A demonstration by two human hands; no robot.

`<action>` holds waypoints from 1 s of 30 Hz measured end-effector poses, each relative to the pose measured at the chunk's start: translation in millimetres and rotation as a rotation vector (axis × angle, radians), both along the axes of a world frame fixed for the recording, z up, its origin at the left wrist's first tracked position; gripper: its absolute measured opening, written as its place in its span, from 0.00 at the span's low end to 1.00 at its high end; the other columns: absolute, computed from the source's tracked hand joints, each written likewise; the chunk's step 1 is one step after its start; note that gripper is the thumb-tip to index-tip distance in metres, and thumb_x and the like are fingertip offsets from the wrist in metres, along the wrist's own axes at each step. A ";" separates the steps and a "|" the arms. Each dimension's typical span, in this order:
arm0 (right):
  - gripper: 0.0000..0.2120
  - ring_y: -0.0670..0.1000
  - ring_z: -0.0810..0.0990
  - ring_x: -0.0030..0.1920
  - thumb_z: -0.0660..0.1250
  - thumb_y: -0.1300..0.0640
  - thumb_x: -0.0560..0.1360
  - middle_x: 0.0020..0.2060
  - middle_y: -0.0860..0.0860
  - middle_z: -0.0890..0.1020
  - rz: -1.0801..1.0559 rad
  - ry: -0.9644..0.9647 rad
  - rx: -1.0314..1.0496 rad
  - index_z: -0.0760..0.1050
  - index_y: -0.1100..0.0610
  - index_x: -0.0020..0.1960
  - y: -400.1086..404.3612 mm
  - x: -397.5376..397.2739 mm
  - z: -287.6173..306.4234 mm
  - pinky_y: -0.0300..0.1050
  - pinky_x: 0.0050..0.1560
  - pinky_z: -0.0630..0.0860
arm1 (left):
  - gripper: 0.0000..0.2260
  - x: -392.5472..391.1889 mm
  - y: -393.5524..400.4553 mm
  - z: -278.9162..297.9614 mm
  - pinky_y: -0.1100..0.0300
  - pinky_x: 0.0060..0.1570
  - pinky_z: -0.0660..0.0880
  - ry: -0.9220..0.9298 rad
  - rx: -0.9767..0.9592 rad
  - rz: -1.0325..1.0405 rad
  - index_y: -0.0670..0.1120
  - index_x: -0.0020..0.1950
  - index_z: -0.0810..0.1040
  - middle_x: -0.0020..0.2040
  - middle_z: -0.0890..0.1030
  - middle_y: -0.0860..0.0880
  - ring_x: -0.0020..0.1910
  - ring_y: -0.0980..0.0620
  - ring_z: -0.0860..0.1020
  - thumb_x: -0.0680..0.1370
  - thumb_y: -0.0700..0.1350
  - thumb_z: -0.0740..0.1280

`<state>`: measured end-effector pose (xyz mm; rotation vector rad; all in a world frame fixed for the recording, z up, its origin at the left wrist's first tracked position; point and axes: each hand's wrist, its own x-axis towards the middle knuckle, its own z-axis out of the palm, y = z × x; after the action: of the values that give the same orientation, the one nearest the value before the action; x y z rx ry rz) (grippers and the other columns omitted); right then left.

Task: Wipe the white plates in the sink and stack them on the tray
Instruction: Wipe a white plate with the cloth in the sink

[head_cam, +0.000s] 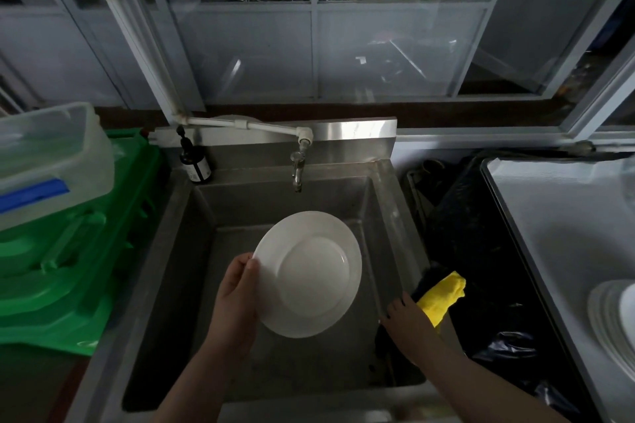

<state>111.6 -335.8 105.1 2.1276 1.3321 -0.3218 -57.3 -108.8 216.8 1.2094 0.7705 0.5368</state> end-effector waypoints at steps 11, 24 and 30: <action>0.21 0.57 0.74 0.24 0.83 0.59 0.44 0.29 0.55 0.75 -0.180 0.017 0.308 0.79 0.54 0.33 -10.5 6.4 6.5 0.50 0.24 0.70 | 0.09 -8.5 -0.4 5.6 0.51 0.40 0.72 -0.030 0.012 -0.005 0.47 0.46 0.76 0.45 0.81 0.49 0.45 0.47 0.77 0.84 0.45 0.60; 0.16 0.55 0.79 0.54 0.63 0.56 0.78 0.59 0.50 0.74 -0.576 0.233 0.882 0.73 0.51 0.65 -21.0 18.1 90.2 0.49 0.50 0.75 | 0.09 -9.4 -4.3 13.1 0.47 0.47 0.72 -0.075 0.049 -0.045 0.46 0.47 0.77 0.49 0.82 0.47 0.48 0.47 0.77 0.83 0.46 0.61; 0.16 0.53 0.77 0.56 0.66 0.62 0.76 0.55 0.50 0.77 -0.760 0.386 1.222 0.76 0.54 0.63 -3.1 14.4 122.4 0.43 0.55 0.71 | 0.11 -8.2 -5.8 15.6 0.45 0.47 0.73 -0.064 0.071 -0.084 0.46 0.48 0.78 0.51 0.82 0.44 0.48 0.45 0.77 0.79 0.53 0.66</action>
<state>126.0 -338.8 227.5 3.7594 0.8776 -0.2258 -65.5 -114.5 232.4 1.2788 0.6484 0.5351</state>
